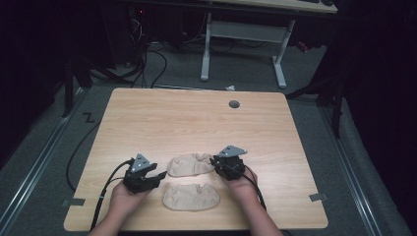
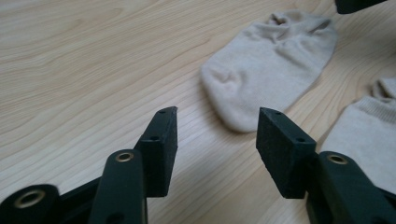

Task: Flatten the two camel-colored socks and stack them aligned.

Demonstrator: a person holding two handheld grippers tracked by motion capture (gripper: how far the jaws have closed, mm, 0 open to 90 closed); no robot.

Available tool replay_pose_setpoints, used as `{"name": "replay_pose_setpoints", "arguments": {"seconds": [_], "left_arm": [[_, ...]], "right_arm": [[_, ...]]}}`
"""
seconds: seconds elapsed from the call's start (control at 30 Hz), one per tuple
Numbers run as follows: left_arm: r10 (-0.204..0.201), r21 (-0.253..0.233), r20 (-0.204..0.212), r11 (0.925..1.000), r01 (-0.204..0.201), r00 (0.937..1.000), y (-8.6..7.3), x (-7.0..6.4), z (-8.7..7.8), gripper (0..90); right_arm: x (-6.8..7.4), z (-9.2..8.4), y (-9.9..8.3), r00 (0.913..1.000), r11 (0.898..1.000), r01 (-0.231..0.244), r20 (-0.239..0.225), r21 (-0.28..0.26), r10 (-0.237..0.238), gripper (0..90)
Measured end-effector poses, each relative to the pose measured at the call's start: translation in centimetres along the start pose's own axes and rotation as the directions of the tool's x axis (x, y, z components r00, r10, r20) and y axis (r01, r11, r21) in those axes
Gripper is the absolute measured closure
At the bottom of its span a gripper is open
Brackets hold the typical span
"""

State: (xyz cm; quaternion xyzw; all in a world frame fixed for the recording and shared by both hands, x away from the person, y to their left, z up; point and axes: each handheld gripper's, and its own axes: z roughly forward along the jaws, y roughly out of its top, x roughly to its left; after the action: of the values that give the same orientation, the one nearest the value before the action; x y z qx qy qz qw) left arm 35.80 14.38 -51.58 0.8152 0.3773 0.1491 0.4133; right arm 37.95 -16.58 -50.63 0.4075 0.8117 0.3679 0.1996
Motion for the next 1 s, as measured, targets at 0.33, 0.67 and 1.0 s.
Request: {"name": "replay_pose_setpoints", "arguments": {"seconds": [0.33,0.67,1.0], "left_arm": [[-0.009,0.032,-0.039,0.9994,0.01,0.9992,1.8,-0.3,2.7,47.3],[-0.02,0.063,-0.043,0.9978,0.023,0.9989,1.9,-0.3,4.1,56.4],[-0.001,0.054,-0.051,0.9986,0.004,0.9987,1.4,-0.4,4.2,85.8]], "right_arm": [[-1.9,0.9,0.3,0.9988,0.998,-0.05,0.001,0.038,0.05,64.8],[-1.4,2.0,-0.5,0.9952,0.994,-0.09,-0.035,0.061,0.092,64.8],[-0.3,2.2,-0.7,0.9998,0.997,-0.015,-0.012,0.069,0.016,85.6]]}}
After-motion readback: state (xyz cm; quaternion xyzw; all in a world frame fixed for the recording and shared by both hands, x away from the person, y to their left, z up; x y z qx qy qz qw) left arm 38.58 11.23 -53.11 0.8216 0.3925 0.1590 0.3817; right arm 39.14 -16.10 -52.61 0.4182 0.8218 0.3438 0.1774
